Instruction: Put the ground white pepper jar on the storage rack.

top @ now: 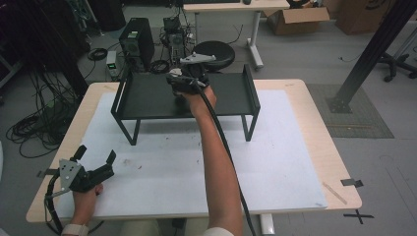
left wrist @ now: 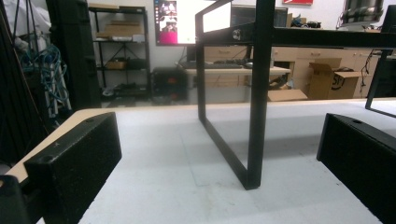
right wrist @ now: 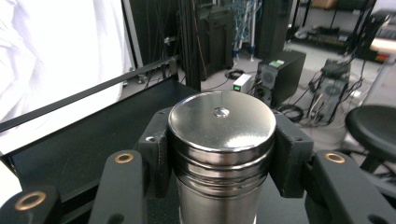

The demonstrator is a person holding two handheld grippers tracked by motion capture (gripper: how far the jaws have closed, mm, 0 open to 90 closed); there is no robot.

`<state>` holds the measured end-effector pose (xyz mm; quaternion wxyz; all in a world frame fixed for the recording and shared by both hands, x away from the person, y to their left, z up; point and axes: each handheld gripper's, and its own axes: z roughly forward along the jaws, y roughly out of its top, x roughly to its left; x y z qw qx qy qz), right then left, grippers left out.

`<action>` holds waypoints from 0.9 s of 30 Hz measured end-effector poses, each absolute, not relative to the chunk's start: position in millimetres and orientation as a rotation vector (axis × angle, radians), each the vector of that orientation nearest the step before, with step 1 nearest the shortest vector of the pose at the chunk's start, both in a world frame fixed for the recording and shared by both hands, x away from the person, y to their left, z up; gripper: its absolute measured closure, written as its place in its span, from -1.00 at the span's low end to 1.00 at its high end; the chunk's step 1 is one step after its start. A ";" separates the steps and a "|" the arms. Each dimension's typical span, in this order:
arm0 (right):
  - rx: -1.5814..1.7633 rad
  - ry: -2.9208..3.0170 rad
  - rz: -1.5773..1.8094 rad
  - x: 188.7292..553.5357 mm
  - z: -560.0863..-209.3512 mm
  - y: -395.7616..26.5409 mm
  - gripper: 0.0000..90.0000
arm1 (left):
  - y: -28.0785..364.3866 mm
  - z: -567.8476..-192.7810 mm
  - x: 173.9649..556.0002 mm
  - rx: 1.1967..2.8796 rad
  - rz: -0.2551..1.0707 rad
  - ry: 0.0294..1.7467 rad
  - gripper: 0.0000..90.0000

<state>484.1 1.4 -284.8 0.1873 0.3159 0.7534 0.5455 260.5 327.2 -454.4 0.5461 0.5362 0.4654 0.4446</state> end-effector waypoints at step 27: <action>0.916 2.147 1.539 487.1 -298.3 5.5 0.08 | 326.9 -454.3 260.5 1.276 1.057 1.103 -1.00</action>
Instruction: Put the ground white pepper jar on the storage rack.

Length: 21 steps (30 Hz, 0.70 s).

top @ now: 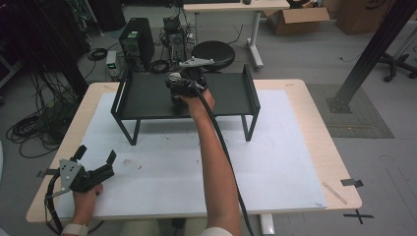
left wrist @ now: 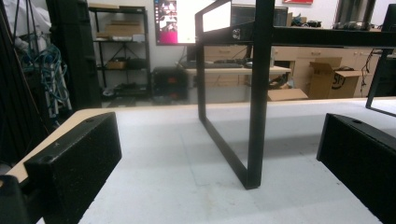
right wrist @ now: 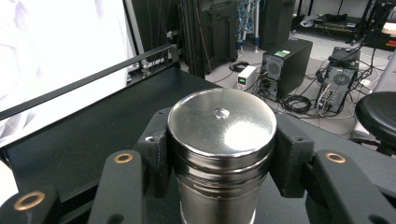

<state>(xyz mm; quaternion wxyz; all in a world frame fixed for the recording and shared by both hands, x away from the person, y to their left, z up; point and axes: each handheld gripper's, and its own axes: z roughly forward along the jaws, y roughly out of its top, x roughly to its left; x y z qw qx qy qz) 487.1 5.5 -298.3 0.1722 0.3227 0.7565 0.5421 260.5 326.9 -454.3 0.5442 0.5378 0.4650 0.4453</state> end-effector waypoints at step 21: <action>0.922 2.080 1.578 480.6 -293.9 2.1 -0.46 | 327.5 -454.5 260.0 1.266 1.057 1.104 -0.99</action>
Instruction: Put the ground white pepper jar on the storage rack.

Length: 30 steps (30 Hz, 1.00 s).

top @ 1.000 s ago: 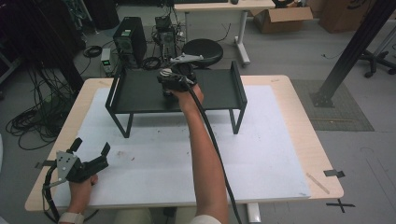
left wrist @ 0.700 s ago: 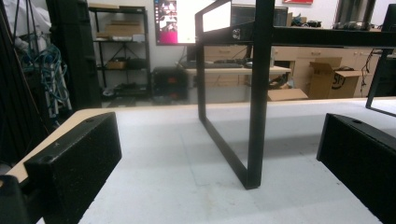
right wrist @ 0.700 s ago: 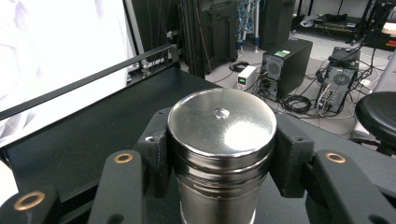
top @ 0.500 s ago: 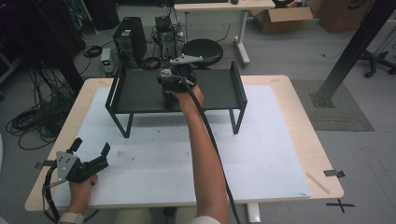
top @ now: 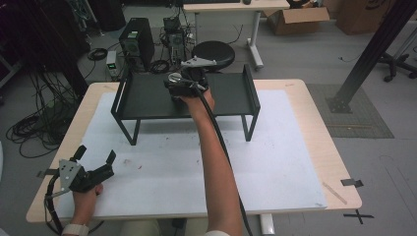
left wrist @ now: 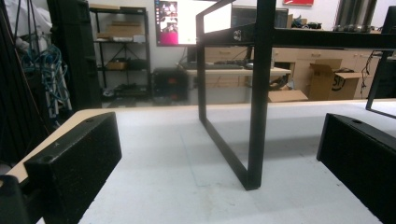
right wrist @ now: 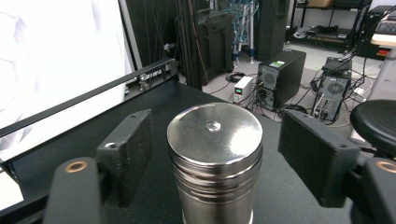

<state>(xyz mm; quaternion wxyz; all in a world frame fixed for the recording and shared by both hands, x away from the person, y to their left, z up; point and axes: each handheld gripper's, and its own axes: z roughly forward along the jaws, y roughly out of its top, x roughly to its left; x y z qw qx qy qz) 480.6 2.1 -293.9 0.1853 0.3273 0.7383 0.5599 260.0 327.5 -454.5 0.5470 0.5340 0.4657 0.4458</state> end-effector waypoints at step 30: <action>0.907 1.917 1.625 441.7 -256.2 -51.1 -1.00 | 326.7 -454.4 260.1 1.273 1.061 1.103 -0.99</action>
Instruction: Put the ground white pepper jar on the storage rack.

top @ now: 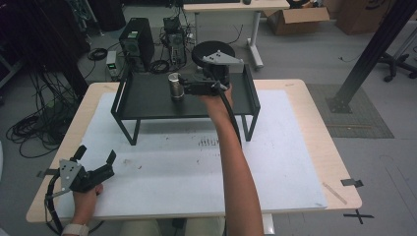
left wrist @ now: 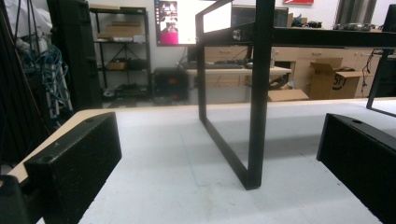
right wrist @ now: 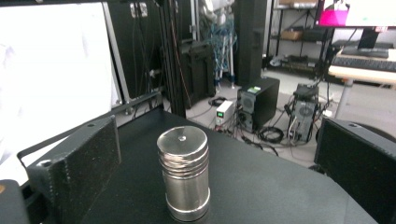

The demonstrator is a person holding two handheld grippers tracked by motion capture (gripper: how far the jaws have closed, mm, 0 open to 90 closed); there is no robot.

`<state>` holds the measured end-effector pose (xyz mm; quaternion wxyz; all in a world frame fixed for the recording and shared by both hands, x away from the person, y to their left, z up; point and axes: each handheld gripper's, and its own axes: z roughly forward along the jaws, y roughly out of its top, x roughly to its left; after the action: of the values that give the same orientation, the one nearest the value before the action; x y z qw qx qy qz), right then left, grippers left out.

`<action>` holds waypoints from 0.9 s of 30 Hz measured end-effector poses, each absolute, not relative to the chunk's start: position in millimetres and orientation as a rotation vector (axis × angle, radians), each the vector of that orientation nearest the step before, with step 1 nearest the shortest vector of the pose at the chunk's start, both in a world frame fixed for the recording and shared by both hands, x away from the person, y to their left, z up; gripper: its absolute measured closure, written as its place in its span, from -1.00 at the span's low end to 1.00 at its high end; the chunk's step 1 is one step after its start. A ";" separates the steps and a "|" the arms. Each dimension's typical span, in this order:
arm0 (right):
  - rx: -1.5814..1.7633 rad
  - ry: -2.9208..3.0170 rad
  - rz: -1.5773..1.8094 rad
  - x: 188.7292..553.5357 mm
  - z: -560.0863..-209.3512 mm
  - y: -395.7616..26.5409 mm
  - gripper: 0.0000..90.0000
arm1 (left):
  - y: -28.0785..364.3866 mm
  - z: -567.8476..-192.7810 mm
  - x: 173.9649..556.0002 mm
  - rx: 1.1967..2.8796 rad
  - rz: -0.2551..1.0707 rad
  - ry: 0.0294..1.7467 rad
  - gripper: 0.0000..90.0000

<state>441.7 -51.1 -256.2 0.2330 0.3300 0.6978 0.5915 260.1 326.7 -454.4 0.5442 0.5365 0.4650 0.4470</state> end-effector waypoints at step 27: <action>0.876 1.779 1.637 394.8 -254.2 -113.3 -1.00 | 325.9 -454.2 260.5 1.285 1.063 1.106 -0.99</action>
<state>394.8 -113.3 -254.2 0.2814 0.3268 0.6638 0.6111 260.5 325.9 -454.2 0.5399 0.5403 0.4654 0.4472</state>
